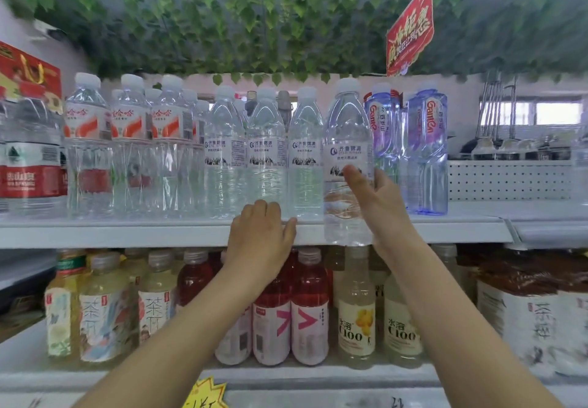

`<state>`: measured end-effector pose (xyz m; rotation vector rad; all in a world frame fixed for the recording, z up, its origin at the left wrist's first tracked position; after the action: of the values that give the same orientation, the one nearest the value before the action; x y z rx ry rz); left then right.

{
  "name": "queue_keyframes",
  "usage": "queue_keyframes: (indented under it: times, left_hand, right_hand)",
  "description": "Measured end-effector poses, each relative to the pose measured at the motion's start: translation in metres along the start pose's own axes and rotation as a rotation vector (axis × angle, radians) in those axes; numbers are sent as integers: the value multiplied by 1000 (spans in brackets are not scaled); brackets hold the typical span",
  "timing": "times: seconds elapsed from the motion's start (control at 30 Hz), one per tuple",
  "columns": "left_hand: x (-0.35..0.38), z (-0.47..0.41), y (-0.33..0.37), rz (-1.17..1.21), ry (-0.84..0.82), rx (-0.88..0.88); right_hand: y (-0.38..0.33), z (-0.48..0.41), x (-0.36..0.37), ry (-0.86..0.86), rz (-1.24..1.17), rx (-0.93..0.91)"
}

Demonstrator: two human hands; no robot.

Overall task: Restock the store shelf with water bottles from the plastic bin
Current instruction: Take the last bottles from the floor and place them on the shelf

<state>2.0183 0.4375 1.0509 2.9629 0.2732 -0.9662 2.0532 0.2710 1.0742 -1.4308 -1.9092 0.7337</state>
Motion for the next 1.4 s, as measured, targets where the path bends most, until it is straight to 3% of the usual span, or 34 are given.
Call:
queue_keyframes:
  times: [0.17,0.4,0.8,1.4]
  left_hand:
    - [8,6,6,-126,230,34]
    - [9,10,7,-140,353,32]
    - [8,12,1,-101,405,-42]
    - [9,13,2,-114,405,-35]
  right_hand:
    - [7,-27,-10,67,-39,20]
    - [2,-46,-14,82,97,-123]
    - [25,-58,-9,-4,429,-138]
    - [44,-67,-23,-22,469,14]
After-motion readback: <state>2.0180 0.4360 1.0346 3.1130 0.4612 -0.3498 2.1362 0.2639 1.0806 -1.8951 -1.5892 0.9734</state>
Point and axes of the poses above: each hand's wrist, its own z-axis away from the middle knuckle, its own x-axis out of the palm, y = z × x, the point moved 10 cm from there along -z, towards the middle knuckle, and after that the axes turned 9 degrees about -z, right-handed, at the moved point
